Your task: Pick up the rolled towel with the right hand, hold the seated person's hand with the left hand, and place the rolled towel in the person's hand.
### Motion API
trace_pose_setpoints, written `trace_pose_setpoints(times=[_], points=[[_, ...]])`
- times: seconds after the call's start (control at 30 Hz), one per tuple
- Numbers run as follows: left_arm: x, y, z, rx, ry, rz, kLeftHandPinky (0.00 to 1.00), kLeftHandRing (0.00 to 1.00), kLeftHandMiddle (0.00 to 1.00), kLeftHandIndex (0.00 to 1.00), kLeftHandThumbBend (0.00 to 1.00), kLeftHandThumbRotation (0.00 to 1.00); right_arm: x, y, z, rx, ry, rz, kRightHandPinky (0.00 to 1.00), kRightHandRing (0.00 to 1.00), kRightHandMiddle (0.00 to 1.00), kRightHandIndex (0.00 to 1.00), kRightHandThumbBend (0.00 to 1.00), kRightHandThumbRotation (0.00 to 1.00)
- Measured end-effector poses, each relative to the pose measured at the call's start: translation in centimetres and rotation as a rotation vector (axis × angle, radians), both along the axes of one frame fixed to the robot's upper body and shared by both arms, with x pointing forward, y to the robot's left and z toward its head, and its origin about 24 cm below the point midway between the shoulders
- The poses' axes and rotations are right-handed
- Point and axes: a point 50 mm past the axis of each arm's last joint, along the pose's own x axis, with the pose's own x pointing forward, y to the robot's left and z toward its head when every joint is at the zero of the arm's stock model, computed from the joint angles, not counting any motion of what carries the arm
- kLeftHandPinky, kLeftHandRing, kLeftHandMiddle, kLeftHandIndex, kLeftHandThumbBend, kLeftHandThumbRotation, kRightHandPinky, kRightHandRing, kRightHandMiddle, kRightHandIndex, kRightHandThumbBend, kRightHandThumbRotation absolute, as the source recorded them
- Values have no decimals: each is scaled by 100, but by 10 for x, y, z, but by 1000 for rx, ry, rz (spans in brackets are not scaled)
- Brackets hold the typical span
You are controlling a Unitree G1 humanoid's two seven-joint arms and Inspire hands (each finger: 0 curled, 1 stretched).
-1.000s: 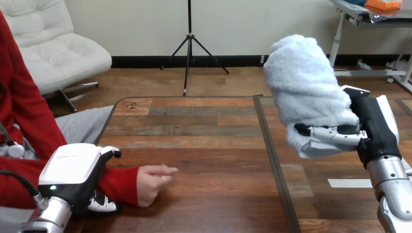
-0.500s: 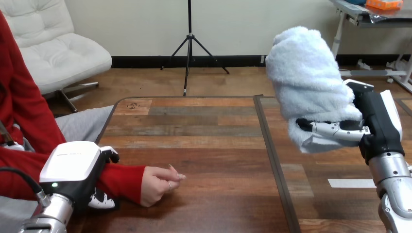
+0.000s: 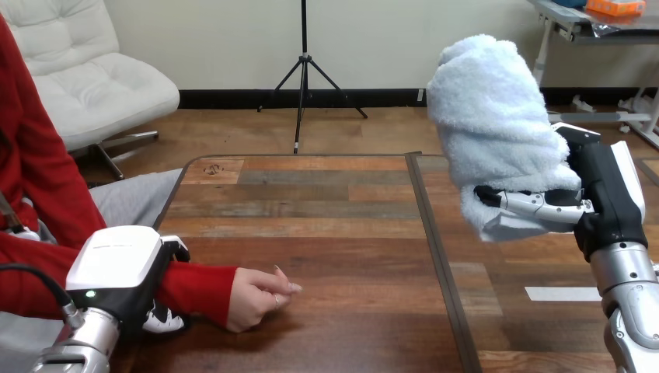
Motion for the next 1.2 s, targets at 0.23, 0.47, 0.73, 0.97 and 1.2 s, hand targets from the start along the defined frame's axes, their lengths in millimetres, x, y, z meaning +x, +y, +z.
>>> trace_pose_setpoints(times=[0.23,0.47,0.73,0.97,1.2], points=[[1,-2,-1,26,22,-9,69,72,71,70,90,15,0,0,1,7,-6,3,29,33,38,40,88,0],[3,-2,0,50,49,-19,73,74,73,71,91,16,-1,0,2,10,-12,5,28,33,38,40,88,0],[4,-2,0,54,53,-23,74,75,73,71,93,16,-1,-1,3,15,-16,3,28,33,39,40,87,0],[4,-3,0,53,56,-30,75,75,73,71,93,17,-1,-2,3,17,-18,-1,28,33,39,40,87,0],[4,-4,0,53,61,-35,75,74,73,70,92,17,-2,-4,4,19,-20,-5,29,33,39,40,88,0]])
